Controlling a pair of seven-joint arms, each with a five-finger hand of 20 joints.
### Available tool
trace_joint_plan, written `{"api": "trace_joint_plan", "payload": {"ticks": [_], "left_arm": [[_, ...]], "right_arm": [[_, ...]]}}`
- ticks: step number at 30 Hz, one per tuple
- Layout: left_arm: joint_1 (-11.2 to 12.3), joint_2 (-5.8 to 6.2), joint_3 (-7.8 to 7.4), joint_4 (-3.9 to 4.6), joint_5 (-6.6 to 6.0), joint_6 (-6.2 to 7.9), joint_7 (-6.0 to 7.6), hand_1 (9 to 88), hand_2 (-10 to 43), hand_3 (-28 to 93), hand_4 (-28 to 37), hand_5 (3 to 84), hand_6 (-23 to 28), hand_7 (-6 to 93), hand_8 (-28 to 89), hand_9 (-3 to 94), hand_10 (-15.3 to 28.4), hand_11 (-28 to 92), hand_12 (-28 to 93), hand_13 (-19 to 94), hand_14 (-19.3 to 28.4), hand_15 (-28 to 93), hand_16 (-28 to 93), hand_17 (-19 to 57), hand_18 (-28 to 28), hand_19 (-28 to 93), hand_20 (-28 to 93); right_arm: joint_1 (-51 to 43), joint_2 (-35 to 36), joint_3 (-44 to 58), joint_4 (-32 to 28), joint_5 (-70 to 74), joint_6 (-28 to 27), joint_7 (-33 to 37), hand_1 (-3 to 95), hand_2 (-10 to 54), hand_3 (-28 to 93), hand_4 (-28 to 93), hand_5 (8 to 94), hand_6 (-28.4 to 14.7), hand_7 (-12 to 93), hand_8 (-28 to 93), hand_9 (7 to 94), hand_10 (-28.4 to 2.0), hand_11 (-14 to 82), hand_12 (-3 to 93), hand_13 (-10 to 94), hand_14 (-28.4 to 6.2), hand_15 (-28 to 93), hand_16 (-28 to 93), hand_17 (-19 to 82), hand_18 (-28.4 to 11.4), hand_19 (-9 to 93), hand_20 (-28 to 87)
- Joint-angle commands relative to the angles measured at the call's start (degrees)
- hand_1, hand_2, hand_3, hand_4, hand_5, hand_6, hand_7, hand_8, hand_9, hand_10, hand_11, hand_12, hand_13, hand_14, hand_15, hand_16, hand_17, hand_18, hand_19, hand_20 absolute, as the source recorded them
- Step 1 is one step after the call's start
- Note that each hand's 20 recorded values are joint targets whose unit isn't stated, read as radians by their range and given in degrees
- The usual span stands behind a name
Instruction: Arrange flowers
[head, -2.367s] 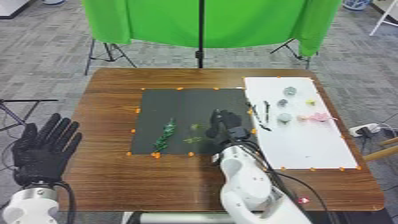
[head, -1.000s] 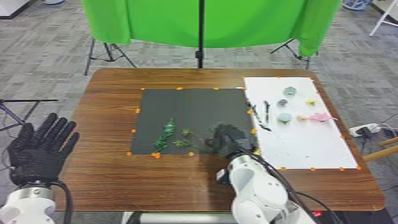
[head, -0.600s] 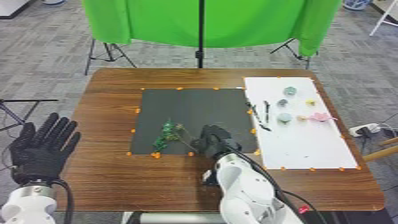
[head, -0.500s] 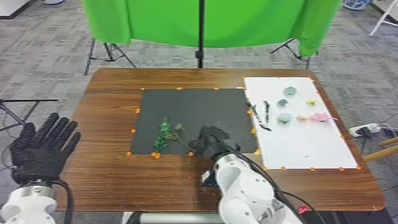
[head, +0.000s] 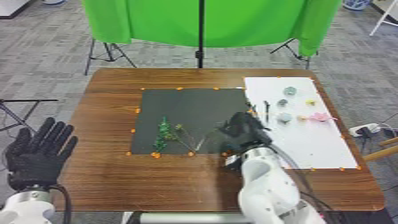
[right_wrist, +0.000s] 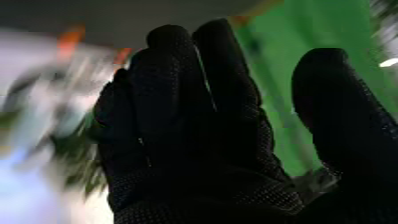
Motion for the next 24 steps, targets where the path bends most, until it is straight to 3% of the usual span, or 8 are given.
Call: {"api": "trace_joint_plan", "payload": {"ticks": [1,6,11,16,24], "left_arm": [[1.3,-0.77,0.18,-0.30,-0.48,-0.22,0.39,25.4,13.7,74,-28.3,44.3,9.3,12.6,-11,38.6,14.3,20,10,31,13.5,23,-3,-6.2,13.3,32,11],[1.1,-1.26,0.31,-0.18,0.37,-0.70,-0.33,25.4,13.9,74,-28.3,44.3,9.2,12.8,-11,38.5,14.3,20,10,31,13.5,23,-4,-6.2,13.3,32,11],[0.9,-1.20,0.54,-0.14,0.68,-0.79,-0.37,25.4,13.7,74,-28.3,44.1,9.2,12.6,-11,38.3,14.3,20,10,31,13.4,23,-4,-6.2,13.3,32,11],[1.3,-0.80,0.24,-0.19,0.73,-0.90,-0.25,25.5,13.7,74,-28.3,44.0,9.2,12.4,-11,38.1,14.3,19,10,30,13.4,22,-3,-6.2,13.4,32,11],[1.1,-0.43,0.21,0.02,0.72,-1.13,-0.66,25.5,13.5,74,-28.3,43.9,9.2,12.2,-10,38.1,14.3,19,10,30,13.4,22,-3,-6.2,13.4,31,11]], "right_arm": [[12.6,3.5,3.8,11.3,-6.0,-0.7,4.7,33.7,-4.0,77,-20,72.6,-7.7,18,-10,68.6,-22.0,28.1,21.5,54,-21.5,73,26,29,-27.3,88,39],[17.3,5.3,2.9,17.3,-9.1,-2.6,4.1,36.6,-8.9,76,-22,72.2,-7.5,18,-10,69.0,-21.3,31.1,22.5,55,-21.2,75,27,30,-27.4,89,40],[21.1,6.8,0.7,22.8,-11.3,-6.7,3.5,36.8,-9.4,74,-22,72.9,-7.3,17,-10,69.1,-21.2,34.9,24.1,56,-21.1,75,29,30,-27.7,90,40],[21.7,7.8,0.2,23.8,-9.7,-13.1,2.8,35.5,-9.5,73,-24,74.0,-7.1,17,-10,68.9,-21.3,38.7,26.0,56,-21.4,77,30,30,-28.1,90,41],[21.9,7.1,-1.1,25.9,-7.8,-17.9,2.9,34.0,-9.5,71,-26,75.4,-7.1,14,-11,66.7,-21.8,39.3,27.4,53,-21.9,77,33,29,-28.2,89,43]]}}
